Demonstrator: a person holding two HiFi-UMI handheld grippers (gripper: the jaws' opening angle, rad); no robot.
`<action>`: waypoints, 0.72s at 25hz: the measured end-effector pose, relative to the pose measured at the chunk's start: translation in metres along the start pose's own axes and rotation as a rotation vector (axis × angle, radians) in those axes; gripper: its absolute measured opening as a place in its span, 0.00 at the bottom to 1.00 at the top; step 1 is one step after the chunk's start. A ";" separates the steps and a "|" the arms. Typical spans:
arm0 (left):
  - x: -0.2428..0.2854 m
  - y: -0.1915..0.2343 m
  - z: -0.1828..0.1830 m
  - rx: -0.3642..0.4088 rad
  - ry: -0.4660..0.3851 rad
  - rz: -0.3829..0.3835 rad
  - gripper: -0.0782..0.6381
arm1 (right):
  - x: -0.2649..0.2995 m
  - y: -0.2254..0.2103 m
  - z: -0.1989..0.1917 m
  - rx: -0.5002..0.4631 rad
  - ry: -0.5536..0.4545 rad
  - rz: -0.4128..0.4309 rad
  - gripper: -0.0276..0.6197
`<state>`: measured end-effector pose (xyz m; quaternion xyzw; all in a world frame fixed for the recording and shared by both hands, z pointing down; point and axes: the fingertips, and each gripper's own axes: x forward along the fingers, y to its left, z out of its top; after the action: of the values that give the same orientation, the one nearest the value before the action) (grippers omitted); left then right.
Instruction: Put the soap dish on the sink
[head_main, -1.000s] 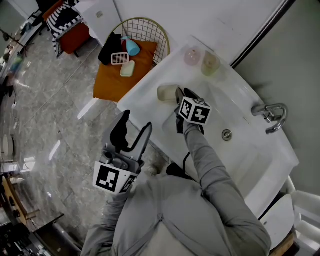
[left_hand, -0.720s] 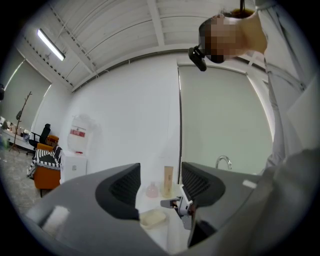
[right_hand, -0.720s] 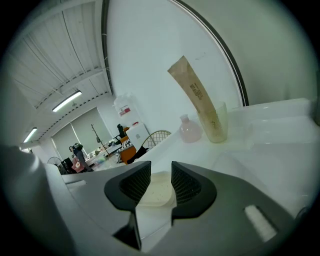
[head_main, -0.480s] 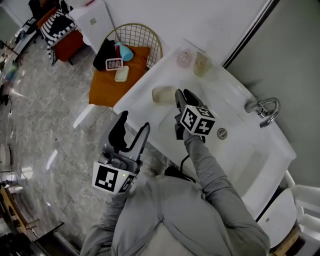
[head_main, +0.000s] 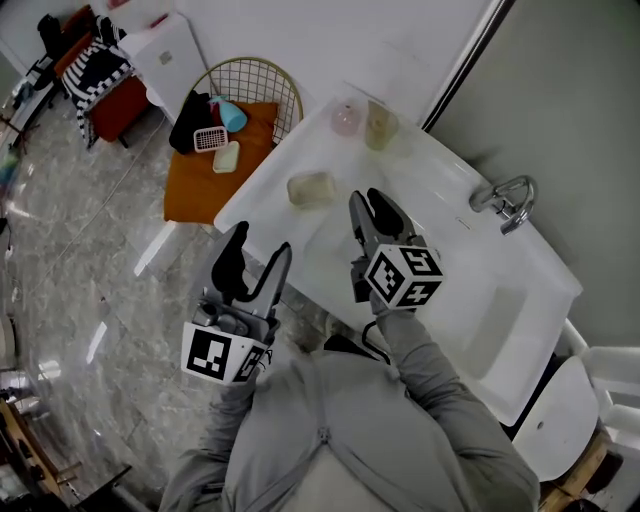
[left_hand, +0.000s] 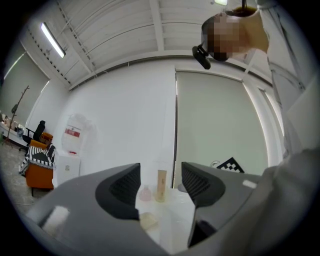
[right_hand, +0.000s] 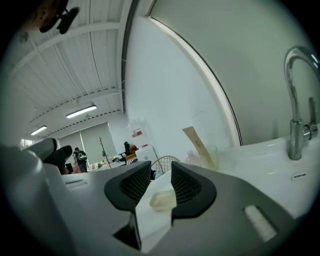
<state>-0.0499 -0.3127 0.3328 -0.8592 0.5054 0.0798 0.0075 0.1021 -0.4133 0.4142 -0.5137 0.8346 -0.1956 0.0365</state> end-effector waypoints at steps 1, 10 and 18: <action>0.000 -0.001 0.000 -0.004 -0.004 -0.003 0.50 | -0.007 0.002 0.004 -0.004 -0.011 -0.002 0.21; 0.001 -0.012 0.001 -0.015 -0.023 -0.055 0.50 | -0.061 0.023 0.030 -0.078 -0.108 -0.019 0.21; 0.003 -0.021 0.005 -0.003 -0.028 -0.109 0.50 | -0.102 0.039 0.047 -0.154 -0.182 -0.059 0.21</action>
<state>-0.0313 -0.3044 0.3263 -0.8843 0.4575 0.0920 0.0176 0.1291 -0.3224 0.3423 -0.5550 0.8249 -0.0842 0.0669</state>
